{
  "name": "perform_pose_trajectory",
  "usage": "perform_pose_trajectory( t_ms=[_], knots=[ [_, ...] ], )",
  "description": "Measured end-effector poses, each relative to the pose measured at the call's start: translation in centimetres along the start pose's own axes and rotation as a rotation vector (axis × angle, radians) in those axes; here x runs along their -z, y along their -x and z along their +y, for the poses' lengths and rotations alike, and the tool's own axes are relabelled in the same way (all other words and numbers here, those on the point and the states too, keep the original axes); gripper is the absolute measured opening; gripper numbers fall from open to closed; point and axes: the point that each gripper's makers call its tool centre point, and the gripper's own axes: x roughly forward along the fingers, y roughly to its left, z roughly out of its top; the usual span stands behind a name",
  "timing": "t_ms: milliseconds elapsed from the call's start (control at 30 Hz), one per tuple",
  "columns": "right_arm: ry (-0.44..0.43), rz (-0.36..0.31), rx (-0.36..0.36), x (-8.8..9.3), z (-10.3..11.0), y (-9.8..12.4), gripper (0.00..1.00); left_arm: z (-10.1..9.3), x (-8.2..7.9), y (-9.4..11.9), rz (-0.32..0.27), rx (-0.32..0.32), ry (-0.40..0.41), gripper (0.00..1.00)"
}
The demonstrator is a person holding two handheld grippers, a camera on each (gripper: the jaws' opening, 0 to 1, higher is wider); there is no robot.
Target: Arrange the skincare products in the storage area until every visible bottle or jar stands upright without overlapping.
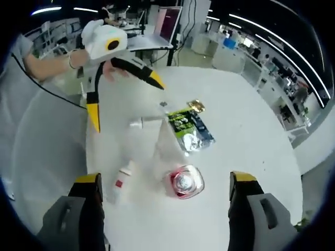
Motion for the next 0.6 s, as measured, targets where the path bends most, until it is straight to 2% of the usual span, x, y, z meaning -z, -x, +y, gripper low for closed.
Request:
perform_pose_trajectory(
  t_ms=[133,233,433,467,567,600],
  knots=[
    [-0.043,-0.033,0.056,0.0,-1.3,0.5,1.0,0.7,0.4,0.7,0.01,-0.01,0.025,0.99],
    [-0.065,-0.042,0.061,0.1,-1.1,0.7,1.0,1.2,0.9,1.2,0.023,-0.036,0.055,0.99],
    [-0.088,-0.047,0.082,0.9,0.1,0.9,1.0,1.2,1.3,1.8,0.006,-0.025,0.033,0.99],
    [-0.094,-0.046,0.086,1.2,0.8,0.8,1.0,1.1,1.4,1.8,0.008,-0.025,0.035,0.99],
    [-0.117,-0.038,0.102,1.9,1.5,0.7,1.0,0.1,1.4,2.2,-0.007,-0.028,0.038,0.99],
    [-0.124,-0.041,0.11,1.9,2.6,1.1,1.0,-0.2,1.4,2.4,-0.018,-0.023,0.034,0.99]
  ],
)
